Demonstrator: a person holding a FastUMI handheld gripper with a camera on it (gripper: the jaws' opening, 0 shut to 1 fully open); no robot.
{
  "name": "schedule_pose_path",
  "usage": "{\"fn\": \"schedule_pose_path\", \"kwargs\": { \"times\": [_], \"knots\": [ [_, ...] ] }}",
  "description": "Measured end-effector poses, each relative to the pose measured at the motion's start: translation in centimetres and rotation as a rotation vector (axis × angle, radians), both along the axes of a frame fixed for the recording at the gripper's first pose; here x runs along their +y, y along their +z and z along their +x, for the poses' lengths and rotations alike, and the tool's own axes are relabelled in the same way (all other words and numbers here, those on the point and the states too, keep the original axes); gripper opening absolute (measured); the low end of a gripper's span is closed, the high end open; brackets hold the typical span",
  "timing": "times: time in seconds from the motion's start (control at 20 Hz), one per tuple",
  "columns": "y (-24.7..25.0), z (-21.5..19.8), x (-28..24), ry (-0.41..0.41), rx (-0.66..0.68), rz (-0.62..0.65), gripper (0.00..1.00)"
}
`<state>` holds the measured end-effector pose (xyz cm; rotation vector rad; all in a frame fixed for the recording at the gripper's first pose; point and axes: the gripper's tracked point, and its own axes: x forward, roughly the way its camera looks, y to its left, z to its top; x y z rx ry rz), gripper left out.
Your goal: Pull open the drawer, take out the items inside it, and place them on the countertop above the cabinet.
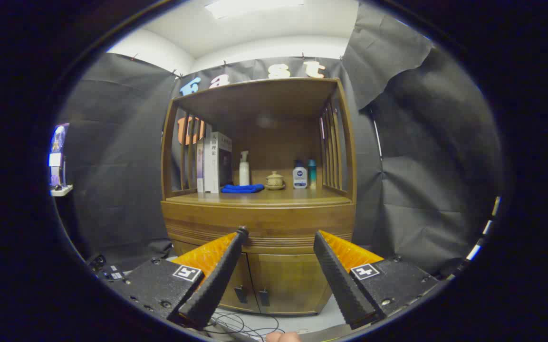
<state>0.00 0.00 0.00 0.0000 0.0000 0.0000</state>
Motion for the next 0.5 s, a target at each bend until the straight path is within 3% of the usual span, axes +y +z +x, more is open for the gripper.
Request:
{"fn": "schedule_pose_path", "kwargs": {
  "times": [0.5],
  "knots": [
    [-0.15,0.02,0.00,0.002,0.007,0.004,0.99]
  ]
}}
